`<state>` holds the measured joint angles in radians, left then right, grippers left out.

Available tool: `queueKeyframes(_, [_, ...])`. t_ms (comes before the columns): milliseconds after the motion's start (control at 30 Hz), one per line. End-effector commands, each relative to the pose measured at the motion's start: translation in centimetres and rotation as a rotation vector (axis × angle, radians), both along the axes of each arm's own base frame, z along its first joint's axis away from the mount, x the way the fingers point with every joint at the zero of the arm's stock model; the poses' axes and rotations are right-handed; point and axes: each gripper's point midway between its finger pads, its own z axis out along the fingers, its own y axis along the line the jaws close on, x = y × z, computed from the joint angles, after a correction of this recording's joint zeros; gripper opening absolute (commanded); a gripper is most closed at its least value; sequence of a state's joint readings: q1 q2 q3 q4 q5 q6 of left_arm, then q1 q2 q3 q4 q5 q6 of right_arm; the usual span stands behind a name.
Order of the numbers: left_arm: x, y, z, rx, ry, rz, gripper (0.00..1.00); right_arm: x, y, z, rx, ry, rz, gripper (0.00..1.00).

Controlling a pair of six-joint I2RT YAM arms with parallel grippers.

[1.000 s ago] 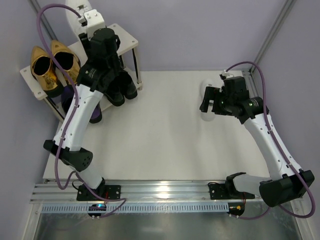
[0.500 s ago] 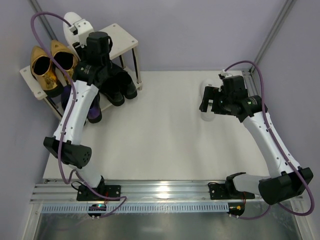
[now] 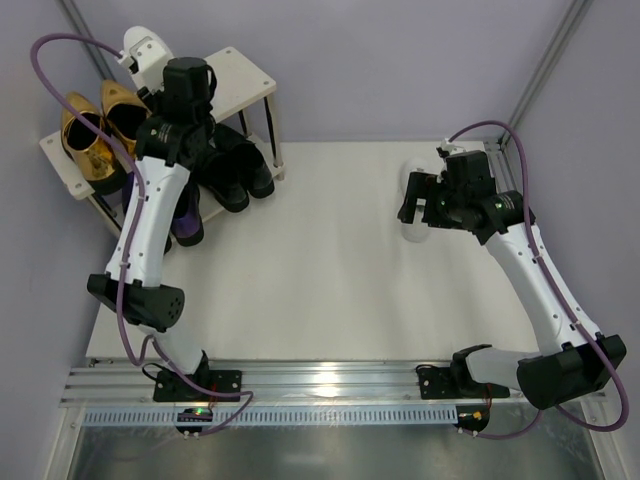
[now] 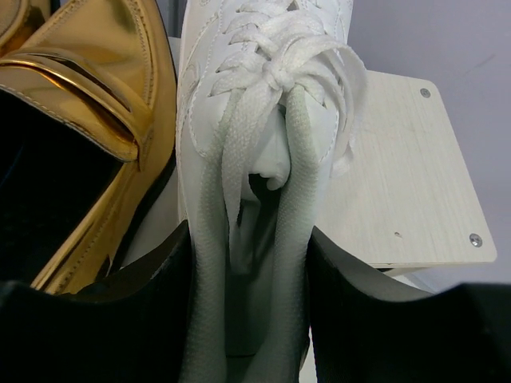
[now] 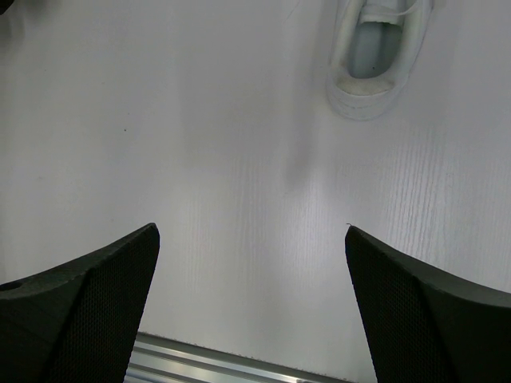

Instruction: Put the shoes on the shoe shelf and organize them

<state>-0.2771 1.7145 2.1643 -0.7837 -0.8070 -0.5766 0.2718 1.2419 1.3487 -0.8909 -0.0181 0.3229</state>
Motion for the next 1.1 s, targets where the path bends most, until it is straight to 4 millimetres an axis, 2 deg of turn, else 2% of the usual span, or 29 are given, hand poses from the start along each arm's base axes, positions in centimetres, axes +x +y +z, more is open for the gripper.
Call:
queueKeyframes(0, [0.4, -1.6, 4.3, -0.124, -0.158, -0.051, 0.00, 0.6, 0.4, 1.3, 0.021, -0.055, 0.019, 0.98])
queueKeyframes(167, [-0.4, -1.3, 5.6, -0.114, -0.182, -0.045, 0.00, 0.8, 0.5, 1.2, 0.027, -0.058, 0.026, 0.98])
queueKeyframes(533, [-0.7, -1.1, 3.9, -0.101, -0.116, -0.030, 0.01, 0.5, 1.1, 0.6, 0.047, -0.047, 0.046, 0.98])
queueKeyframes(633, [-0.6, -0.9, 3.6, -0.087, -0.106, -0.017, 0.19, 0.4, 1.0, 0.6, 0.049, -0.048, 0.047, 0.98])
queueKeyframes(800, [-0.5, -0.8, 3.5, -0.081, -0.104, -0.004, 0.41, 0.3, 1.0, 0.7, 0.050, -0.052, 0.050, 0.98])
queueKeyframes(900, [-0.5, -0.7, 4.0, -0.080, -0.121, -0.005, 0.57, 0.3, 1.1, 0.8, 0.051, -0.052, 0.051, 0.98])
queueKeyframes(933, [-0.6, -0.7, 4.4, -0.080, -0.133, -0.006, 0.67, 0.3, 1.1, 0.7, 0.051, -0.049, 0.052, 0.98])
queueKeyframes(1067, [-0.8, -0.7, 6.5, -0.059, -0.197, -0.030, 0.85, 0.3, 1.0, 0.8, 0.048, -0.053, 0.049, 0.98])
